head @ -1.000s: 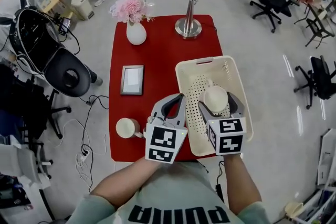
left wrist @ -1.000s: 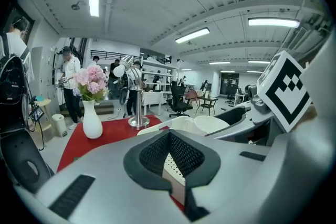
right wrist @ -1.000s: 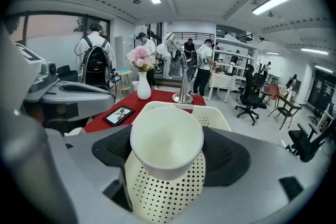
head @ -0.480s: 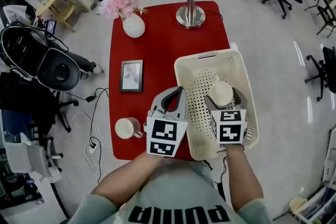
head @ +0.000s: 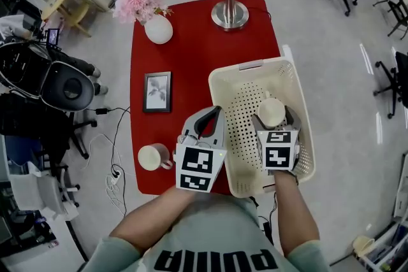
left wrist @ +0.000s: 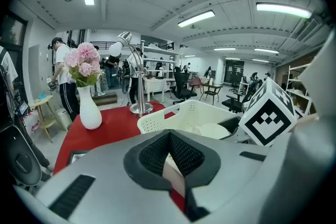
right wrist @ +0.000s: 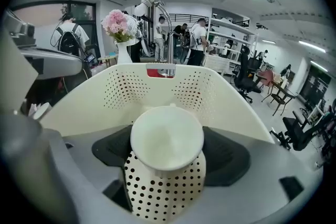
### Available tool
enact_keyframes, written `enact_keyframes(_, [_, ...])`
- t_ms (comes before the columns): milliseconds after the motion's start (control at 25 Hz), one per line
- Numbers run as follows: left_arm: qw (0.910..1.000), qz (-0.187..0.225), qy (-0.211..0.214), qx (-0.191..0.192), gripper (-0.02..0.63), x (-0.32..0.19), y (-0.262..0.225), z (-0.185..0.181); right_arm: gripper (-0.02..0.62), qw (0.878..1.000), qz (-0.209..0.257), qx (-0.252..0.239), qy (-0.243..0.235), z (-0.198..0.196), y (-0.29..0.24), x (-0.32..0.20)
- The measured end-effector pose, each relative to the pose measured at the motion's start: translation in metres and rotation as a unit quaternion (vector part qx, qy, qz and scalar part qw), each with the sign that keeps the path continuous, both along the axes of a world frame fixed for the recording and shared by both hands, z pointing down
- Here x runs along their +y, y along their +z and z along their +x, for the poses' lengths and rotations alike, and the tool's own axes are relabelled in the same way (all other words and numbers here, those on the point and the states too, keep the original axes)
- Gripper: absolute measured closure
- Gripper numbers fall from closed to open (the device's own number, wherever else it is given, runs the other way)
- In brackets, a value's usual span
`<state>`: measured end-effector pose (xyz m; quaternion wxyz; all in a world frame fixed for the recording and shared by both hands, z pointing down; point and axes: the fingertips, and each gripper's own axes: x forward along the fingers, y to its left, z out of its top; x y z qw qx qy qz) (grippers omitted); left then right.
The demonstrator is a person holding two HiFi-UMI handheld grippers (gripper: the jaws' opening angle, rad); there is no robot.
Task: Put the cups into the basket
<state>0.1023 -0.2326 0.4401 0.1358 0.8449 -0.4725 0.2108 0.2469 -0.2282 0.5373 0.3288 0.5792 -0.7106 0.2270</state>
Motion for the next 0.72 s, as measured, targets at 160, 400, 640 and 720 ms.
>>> enact_keyframes(160, [1.0000, 0.000, 0.005, 0.001, 0.600, 0.001, 0.000, 0.002, 0.212, 1.000, -0.005, -0.004, 0.001, -0.001, 0.005, 0.002])
enact_keyframes(400, [0.9999, 0.000, 0.009, 0.006, 0.600, 0.000, 0.003, 0.007, 0.212, 1.000, -0.004, -0.004, -0.002, 0.000, 0.012, 0.002])
enact_keyframes(640, [0.9998, 0.003, 0.016, 0.015, 0.600, 0.003, 0.001, 0.014, 0.212, 1.000, -0.015, -0.014, -0.003, 0.005, 0.013, 0.007])
enact_keyframes(720, [0.9997, 0.004, 0.018, 0.017, 0.600, 0.004, -0.001, 0.016, 0.212, 1.000, -0.014, -0.011, -0.005, 0.006, 0.011, 0.008])
